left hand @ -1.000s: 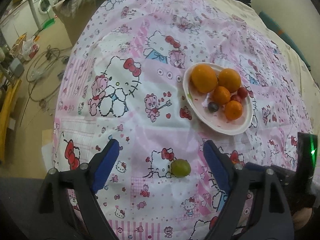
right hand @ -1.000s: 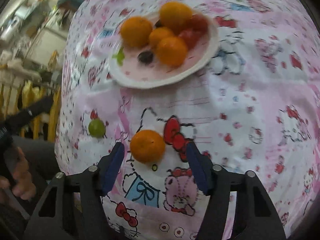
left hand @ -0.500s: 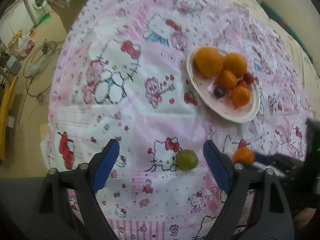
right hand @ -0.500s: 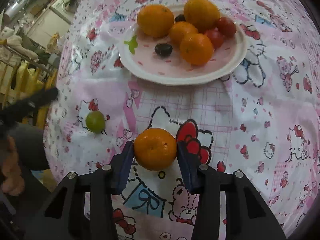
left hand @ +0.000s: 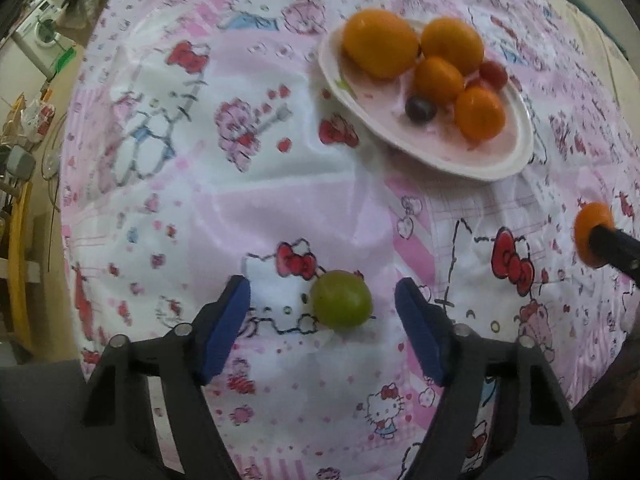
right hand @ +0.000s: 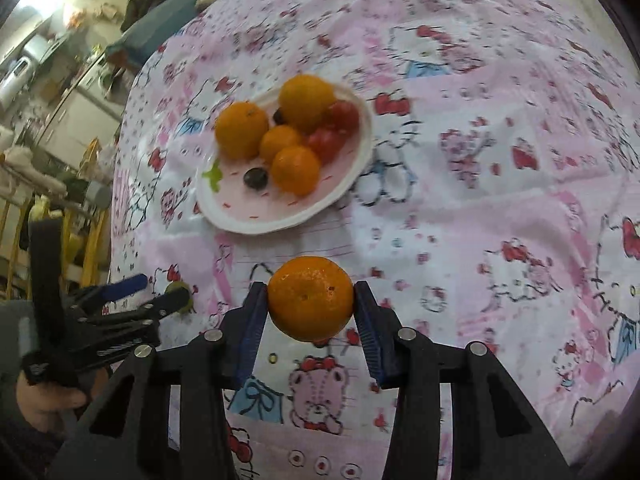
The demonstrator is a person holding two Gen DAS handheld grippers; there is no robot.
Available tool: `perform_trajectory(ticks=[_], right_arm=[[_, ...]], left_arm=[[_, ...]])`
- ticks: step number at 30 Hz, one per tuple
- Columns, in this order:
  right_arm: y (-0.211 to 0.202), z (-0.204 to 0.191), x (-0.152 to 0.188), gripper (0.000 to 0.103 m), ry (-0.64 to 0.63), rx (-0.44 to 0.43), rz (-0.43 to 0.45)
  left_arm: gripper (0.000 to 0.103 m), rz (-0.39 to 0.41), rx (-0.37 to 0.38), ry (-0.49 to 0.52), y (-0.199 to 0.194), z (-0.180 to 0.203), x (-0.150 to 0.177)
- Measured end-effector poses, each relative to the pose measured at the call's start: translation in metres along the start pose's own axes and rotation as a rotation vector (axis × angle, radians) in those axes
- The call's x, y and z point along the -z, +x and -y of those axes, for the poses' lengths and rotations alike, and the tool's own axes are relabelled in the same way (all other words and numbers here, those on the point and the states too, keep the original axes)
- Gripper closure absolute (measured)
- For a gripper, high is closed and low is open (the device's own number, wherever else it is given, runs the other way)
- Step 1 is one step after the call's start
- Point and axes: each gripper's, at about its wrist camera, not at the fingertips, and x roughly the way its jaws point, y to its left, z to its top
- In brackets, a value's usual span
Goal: Organize fruits
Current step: 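Close the right gripper on the last mandarin and lift it, then close the left gripper on the green lime while the right gripper holds the mandarin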
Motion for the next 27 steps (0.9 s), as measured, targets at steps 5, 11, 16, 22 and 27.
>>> perform_trajectory(ticks=[5,11,16,22,27], right_arm=[[-0.007,0.018,0.004,0.058,0.044,-0.001,0.001],[-0.014,0.022,0.002,0.058,0.062,-0.018,0.018],[-0.014,0.019,0.001,0.058,0.057,-0.025,0.022],[-0.012,0.020,0.000,0.058,0.060,-0.018,0.014],[-0.011,0.019,0.000,0.057,0.059,-0.016,0.014]], left_arm=[[0.047,0.007,-0.017,0.040,0.007,0.014,-0.001],[0.069,0.006,-0.032,0.038,0.012,0.021,-0.003],[0.078,0.006,-0.016,0.039,0.010,0.017,-0.002],[0.078,0.025,-0.008,0.043,-0.002,0.011,-0.002],[0.078,0.070,-0.024,0.053,-0.016,0.008,0.000]])
